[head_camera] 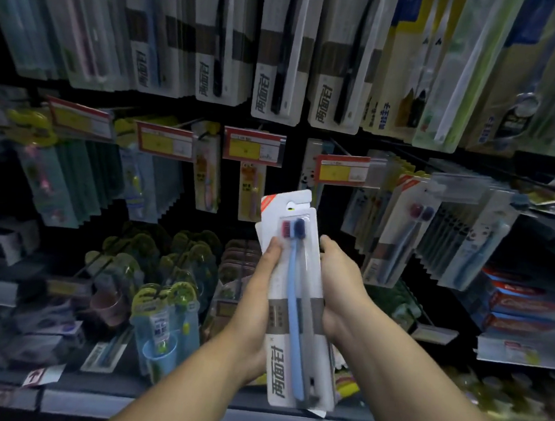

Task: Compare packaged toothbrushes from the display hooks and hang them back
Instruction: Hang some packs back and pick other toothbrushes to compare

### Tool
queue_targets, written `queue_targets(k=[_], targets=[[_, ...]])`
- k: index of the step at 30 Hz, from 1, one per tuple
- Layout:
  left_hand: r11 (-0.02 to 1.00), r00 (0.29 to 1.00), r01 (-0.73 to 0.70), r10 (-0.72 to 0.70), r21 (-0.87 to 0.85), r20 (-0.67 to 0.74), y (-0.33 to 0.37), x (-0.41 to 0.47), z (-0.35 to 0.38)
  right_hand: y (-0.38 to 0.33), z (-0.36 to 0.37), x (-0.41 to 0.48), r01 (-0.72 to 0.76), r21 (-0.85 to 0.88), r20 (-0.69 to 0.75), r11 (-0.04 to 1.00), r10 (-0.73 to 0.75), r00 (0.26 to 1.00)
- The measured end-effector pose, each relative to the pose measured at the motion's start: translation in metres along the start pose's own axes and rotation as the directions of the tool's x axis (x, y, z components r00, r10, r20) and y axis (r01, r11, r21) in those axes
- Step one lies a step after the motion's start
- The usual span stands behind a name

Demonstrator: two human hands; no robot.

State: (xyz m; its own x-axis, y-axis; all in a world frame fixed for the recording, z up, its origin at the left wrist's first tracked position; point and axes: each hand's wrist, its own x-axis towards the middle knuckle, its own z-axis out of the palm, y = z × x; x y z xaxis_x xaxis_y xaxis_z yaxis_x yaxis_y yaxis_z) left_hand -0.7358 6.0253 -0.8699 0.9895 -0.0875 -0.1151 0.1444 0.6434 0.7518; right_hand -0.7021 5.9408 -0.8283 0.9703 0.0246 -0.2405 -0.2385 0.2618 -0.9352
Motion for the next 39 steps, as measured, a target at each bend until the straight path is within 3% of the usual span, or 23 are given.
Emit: queue_targets(k=[4, 7, 12, 17, 25, 29, 39], targets=[[0.983, 0.994, 0.090, -0.099, -0.160, -0.045, 0.007, 0.008, -0.016, -0.002, 0.015, 0.010, -0.047, -0.203, 0.052, 0.978, 0.059, 0.997], [0.971, 0.994, 0.051, -0.072, -0.235, -0.082, 0.019, 0.017, -0.028, 0.006, 0.033, 0.019, 0.133, -0.440, 0.241, 0.888, -0.026, 0.970], [0.939, 0.983, 0.055, -0.111, -0.341, -0.146, 0.031, 0.024, -0.040, 0.013, 0.040, 0.039, 0.145, -0.451, 0.437, 0.881, 0.076, 0.896], [0.932, 0.976, 0.038, -0.112, -0.359, -0.186, 0.035, 0.028, -0.048, 0.020, 0.043, 0.049, 0.119, -0.504, 0.327, 0.856, 0.061, 0.943], [0.987, 0.990, 0.012, -0.034, -0.163, -0.136, 0.044, 0.024, -0.058, 0.018, 0.041, 0.035, 0.291, -0.380, 0.222, 0.878, -0.219, 0.950], [0.990, 0.992, 0.069, -0.081, -0.120, -0.096, 0.046, 0.023, -0.062, 0.012, 0.037, 0.033, 0.263, -0.327, 0.186, 0.907, -0.211, 0.960], [0.979, 0.956, 0.183, -0.199, -0.091, -0.215, 0.054, 0.022, -0.068, 0.000, 0.028, 0.041, 0.063, -0.148, 0.065, 0.987, -0.054, 0.996]])
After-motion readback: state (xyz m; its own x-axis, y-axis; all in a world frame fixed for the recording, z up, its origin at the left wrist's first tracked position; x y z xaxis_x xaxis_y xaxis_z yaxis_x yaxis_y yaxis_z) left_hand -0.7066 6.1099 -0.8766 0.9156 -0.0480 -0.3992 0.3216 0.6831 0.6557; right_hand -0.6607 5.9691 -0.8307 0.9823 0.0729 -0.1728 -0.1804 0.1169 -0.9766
